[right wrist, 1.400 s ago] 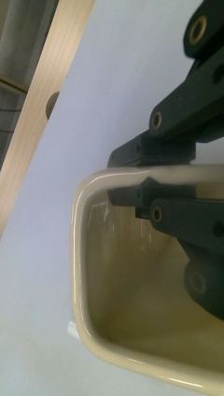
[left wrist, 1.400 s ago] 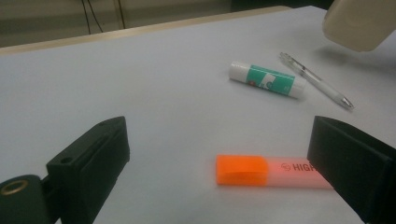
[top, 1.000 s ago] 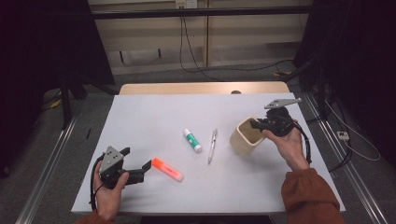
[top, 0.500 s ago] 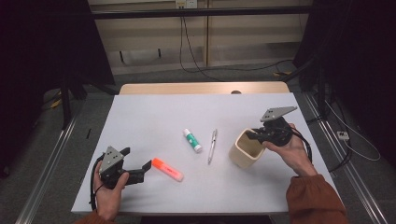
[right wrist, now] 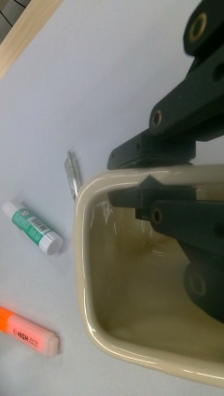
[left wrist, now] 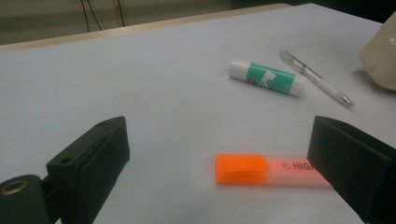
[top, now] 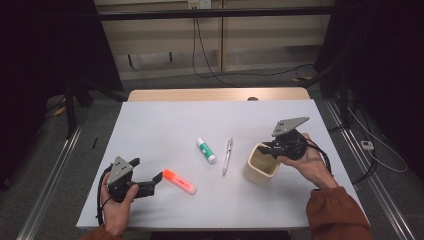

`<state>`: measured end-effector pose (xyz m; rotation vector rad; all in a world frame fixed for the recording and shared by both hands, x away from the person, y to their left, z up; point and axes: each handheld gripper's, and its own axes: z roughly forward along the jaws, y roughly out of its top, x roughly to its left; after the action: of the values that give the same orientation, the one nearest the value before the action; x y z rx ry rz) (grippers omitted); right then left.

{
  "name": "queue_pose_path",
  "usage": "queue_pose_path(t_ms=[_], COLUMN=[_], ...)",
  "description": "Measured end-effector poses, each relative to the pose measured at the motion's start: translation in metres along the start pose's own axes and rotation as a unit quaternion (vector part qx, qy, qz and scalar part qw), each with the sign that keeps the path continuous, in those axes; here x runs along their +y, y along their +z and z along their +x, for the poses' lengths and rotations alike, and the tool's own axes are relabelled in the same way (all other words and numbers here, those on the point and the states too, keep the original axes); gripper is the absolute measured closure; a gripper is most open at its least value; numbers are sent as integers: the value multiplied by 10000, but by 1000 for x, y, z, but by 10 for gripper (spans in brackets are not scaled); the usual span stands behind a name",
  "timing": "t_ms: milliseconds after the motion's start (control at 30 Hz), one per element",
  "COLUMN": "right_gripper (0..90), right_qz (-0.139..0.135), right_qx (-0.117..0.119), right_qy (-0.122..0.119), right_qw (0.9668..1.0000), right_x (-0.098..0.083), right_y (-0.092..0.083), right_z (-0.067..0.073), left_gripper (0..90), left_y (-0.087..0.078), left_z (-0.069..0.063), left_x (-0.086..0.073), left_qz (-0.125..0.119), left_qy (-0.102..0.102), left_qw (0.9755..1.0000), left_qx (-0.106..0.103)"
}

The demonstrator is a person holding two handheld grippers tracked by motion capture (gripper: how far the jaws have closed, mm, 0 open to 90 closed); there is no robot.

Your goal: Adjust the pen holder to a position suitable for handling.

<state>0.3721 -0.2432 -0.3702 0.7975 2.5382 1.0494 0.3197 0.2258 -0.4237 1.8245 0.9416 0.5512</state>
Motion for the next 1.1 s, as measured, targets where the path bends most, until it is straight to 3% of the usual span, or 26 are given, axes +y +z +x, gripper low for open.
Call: queue_pose_path(t_ms=[500,900,1100], right_gripper=[798,787,779], right_qz=[-153,-214,-244], right_qx=[221,-47,-112], right_qy=[-39,368,359], right_qw=[9996,9991,9990], right_x=[17,3,3], right_y=[19,18,18], right_z=[1,-11,-9], left_gripper=[56,56,56], left_y=[1,2,2], left_z=[0,1,0], left_x=[0,-1,-1], left_qz=[26,59,67], left_qy=[-11,-15,-14], left_qw=[10000,10000,10000], left_qx=[-7,-15,-27])
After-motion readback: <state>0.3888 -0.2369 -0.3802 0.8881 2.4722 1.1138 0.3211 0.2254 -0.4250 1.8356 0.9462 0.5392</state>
